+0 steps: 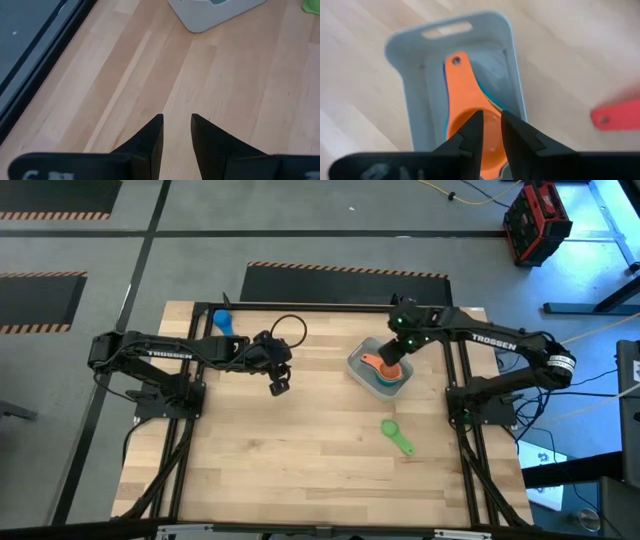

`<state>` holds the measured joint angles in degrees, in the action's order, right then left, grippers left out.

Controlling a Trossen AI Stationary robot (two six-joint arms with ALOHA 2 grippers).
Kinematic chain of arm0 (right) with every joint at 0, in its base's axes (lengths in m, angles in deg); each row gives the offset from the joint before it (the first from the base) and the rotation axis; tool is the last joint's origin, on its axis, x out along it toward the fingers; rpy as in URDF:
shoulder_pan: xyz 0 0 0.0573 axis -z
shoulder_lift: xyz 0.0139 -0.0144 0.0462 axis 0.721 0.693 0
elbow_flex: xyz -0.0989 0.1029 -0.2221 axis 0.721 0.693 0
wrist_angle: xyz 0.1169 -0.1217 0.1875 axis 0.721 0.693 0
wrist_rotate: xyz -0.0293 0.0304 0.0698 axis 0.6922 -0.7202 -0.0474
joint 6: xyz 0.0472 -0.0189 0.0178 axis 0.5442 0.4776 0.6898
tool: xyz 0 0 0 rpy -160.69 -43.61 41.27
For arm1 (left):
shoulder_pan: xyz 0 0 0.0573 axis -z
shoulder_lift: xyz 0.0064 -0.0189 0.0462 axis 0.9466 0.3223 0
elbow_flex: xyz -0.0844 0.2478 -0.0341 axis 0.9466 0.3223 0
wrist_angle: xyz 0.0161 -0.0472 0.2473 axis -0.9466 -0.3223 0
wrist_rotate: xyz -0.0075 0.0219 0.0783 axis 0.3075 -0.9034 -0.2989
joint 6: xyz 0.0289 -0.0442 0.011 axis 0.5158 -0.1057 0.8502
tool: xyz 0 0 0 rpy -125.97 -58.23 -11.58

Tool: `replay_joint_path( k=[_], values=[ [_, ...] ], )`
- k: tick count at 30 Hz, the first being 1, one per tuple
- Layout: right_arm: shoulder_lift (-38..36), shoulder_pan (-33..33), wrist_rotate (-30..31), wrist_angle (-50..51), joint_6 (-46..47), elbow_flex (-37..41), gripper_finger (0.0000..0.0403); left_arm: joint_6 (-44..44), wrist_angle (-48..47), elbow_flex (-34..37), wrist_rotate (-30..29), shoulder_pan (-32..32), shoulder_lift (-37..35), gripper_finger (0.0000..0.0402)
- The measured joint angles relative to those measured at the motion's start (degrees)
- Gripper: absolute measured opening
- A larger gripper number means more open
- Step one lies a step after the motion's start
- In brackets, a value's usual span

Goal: Nest measuring cups in basket
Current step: Stack the blue measuring cup on top of the orange measuring cup in the bin

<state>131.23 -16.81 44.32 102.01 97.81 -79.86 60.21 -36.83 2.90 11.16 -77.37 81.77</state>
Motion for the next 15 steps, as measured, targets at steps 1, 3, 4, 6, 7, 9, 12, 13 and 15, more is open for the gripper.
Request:
replay_joint_path(
  k=[1, 3, 4, 6, 7, 9, 12, 13, 15],
  values=[
    [0.0, 0.0, -0.01, -0.01, -0.97, -0.46, 0.0073, 0.0, 0.14, 0.0, 0.0, -0.02, 0.0, 0.0092],
    [0.0, 0.01, -0.01, -0.03, -1.96, -1.06, 0.0073, 0.0, 0.27, 0.0, -0.02, -0.02, 0.0, 0.0092],
    [0.0, 0.0, -0.04, -0.15, -2.6, -1.19, 0.0073, 0.0, 0.27, 0.0, -0.19, -0.02, 0.0, 0.0092],
    [0.0, 0.0, -0.04, -0.59, -2.92, -1.19, 0.0073, 0.0, 0.29, 0.0, -1.55, -0.22, 0.0, 0.0092],
    [0.0, 0.0, -0.04, -0.77, -2.92, -1.19, 0.0073, 0.0, 0.29, 0.0, -2.74, -0.39, 0.0, 0.0092],
    [0.0, 0.01, -0.05, -1.18, -2.92, -1.19, 0.0073, 0.0, 0.35, 0.0, -5.16, -1.06, 0.0, 0.0092],
    [0.0, 0.0, -0.06, -1.55, -3.05, -1.19, 0.0073, -0.04, -0.2, -0.52, -7.26, -2.92, 0.0, 0.0092],
    [0.0, 0.0, -0.08, -1.57, -3.07, -1.19, 0.0073, -0.09, -0.36, -1.06, -7.52, -3.69, 0.0, 0.0092],
    [0.0, 0.0, -0.08, -1.64, -3.09, -1.19, 0.0073, -0.06, -0.2, -2.39, -7.72, -5.2, -0.02, 0.0092]
  ],
)
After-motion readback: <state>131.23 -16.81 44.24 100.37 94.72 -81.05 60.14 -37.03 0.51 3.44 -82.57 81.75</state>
